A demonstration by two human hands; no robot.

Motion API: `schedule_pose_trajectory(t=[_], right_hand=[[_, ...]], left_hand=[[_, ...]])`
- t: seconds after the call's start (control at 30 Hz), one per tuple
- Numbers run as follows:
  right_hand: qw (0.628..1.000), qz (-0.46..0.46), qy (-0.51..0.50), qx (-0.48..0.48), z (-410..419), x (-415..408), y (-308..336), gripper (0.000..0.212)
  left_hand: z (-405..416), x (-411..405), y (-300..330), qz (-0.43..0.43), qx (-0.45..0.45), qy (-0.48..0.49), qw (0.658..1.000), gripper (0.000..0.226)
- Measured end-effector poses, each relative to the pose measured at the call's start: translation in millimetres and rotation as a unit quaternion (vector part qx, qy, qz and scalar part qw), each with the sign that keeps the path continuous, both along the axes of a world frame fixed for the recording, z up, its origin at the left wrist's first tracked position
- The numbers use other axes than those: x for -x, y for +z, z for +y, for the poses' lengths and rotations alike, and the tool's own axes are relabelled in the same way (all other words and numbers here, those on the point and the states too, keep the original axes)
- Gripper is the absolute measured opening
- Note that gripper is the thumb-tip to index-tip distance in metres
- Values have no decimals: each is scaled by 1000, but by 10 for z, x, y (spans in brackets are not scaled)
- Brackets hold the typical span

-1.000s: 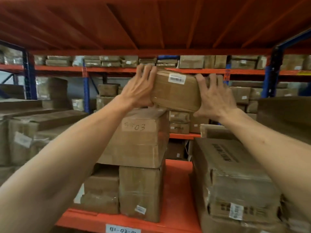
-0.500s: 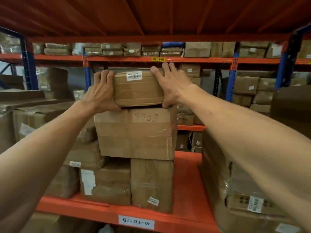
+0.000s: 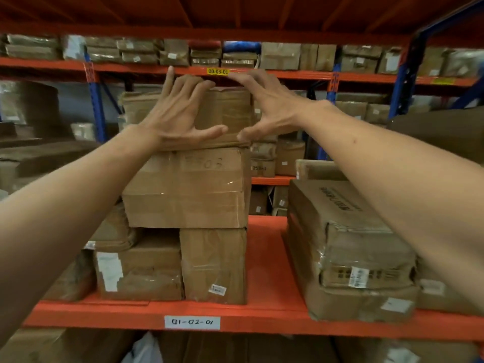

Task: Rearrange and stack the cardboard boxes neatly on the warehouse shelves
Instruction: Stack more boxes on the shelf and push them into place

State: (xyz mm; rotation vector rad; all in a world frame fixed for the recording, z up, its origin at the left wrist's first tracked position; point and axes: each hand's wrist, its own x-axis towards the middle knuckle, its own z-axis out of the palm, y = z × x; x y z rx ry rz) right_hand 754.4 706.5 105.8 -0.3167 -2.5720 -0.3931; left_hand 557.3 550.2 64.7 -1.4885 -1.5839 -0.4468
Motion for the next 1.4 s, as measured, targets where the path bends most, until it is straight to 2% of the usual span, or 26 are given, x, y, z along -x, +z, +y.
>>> schedule_pose_trajectory(t=[0.1,0.2,0.23,0.27,0.3,0.33,0.37,0.4,0.43,0.47,0.53,0.57,0.6,0.63,0.67,0.8,0.9,0.97,1.03,1.13,1.2,1.27,1.37,1.4], right_hand=[[996,69,-27,57,212,-442,-75,103],[981,113,-118,107,588,-1090,-309,84],[971,129,-154,129,742,-1322,-462,80],[958,146,-189,156,889,-1543,-651,78],[941,163,-223,194,1032,-1749,-873,78],[920,174,-256,240,1155,-1930,-1115,79],[894,180,-293,289,1248,-2087,-1366,81],[863,183,-330,335,1320,-2221,-1626,84],[835,183,-362,372,1371,-2330,-1879,87],[815,186,-379,398,1403,-2407,-2108,90],[793,219,-362,439,1425,-2469,-2454,89],[778,251,-340,465,1426,-2458,-2560,87],[755,284,-319,497,1428,-2437,-2630,87],[729,315,-302,528,1433,-2412,-2665,90],[706,341,-285,552,1431,-2385,-2680,94],[650,413,-220,599,1478,-2343,-2707,117],[575,445,-223,649,1522,-2320,-2756,144],[545,464,-231,659,1512,-2271,-2734,139],[541,481,-229,651,1484,-2234,-2701,127],[537,498,-217,645,1440,-2190,-2700,121],[533,508,-203,646,1414,-2153,-2677,117],[509,522,-185,659,1386,-2106,-2624,111],[455,531,-158,697,1288,-2004,-2626,93],[436,530,-138,714,1234,-1936,-2667,87]], left_hand=[[411,-415,-88,34,-49,-78,995,81],[921,-883,-279,89,-133,-158,974,58],[1110,-1067,-424,73,-136,-180,971,53],[1275,-1253,-606,16,-117,-187,975,51],[1410,-1429,-819,-75,-77,-173,979,52],[1522,-1584,-1048,-188,-22,-139,972,55],[1651,-1707,-1280,-304,37,-94,947,60],[1782,-1809,-1510,-413,92,-49,905,66],[1908,-1890,-1730,-514,140,-21,846,74],[2007,-1964,-1922,-613,171,-21,771,83],[2130,-2105,-2175,-780,173,-80,596,94],[2157,-2139,-2245,-834,145,-105,522,97],[2178,-2162,-2290,-871,108,-118,464,96],[2201,-2167,-2335,-896,78,-123,419,94],[2208,-2168,-2386,-910,65,-126,390,90],[2154,-2320,-2525,-916,72,-162,359,79],[2183,-2398,-2523,-932,49,-161,321,77],[2204,-2427,-2488,-934,44,-165,314,77],[2254,-2428,-2494,-939,39,-158,304,80],[2221,-2401,-2453,-940,45,-153,300,85],[2169,-2326,-2375,-935,39,-150,318,85],[2111,-2227,-2223,-924,45,-157,347,83],[2034,-2020,-1917,-895,51,-153,415,79],[1996,-1945,-1802,-887,49,-132,441,86]])
